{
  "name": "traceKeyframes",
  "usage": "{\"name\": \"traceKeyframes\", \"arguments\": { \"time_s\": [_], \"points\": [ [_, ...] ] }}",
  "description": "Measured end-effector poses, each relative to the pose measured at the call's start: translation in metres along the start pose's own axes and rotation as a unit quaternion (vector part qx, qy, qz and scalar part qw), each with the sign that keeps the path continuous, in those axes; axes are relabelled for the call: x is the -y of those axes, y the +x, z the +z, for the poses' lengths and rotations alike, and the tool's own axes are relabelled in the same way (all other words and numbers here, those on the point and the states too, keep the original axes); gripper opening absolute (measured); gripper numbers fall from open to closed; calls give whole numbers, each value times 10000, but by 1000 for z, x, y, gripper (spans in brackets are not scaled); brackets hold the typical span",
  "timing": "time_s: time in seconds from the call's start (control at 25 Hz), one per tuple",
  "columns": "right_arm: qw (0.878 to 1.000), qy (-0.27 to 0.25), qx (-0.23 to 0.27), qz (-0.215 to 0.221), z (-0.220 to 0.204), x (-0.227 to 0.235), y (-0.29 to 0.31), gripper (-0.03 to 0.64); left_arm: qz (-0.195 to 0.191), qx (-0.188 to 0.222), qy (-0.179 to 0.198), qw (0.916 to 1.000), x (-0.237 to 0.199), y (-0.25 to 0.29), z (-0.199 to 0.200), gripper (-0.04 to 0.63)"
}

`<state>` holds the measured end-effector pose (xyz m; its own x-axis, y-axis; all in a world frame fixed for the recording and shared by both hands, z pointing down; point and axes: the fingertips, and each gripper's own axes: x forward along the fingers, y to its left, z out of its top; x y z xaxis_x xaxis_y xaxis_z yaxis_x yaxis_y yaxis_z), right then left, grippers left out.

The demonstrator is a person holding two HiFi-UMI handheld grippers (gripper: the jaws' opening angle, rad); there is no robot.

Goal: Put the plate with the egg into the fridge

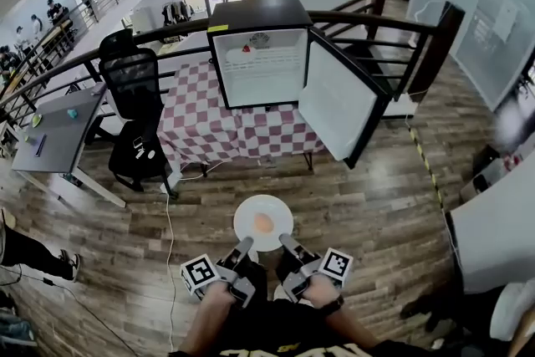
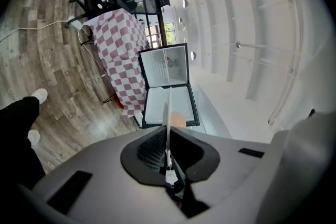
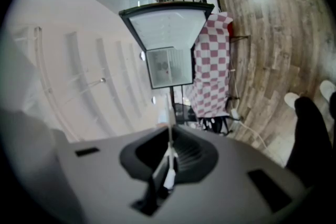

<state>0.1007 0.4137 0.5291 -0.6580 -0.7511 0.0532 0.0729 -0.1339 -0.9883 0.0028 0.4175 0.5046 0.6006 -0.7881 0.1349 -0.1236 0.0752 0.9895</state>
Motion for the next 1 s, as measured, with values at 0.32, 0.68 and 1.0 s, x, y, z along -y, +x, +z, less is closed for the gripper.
{"name": "traceKeyframes", "arguments": {
  "time_s": [0.32, 0.68, 1.0],
  "points": [
    [9996, -70, 189, -173, 24, 1, 39, 32, -16, -63, -248, 9997, -4, 32, 36, 35],
    [9988, -345, 179, -282, 49, -13, 119, 32, -116, -103, -403, 9991, -2, 75, 111, 35],
    [9974, -505, 144, -498, 56, -15, 189, 32, -48, -14, -535, 9986, -9, 94, 178, 35]
  ]
}}
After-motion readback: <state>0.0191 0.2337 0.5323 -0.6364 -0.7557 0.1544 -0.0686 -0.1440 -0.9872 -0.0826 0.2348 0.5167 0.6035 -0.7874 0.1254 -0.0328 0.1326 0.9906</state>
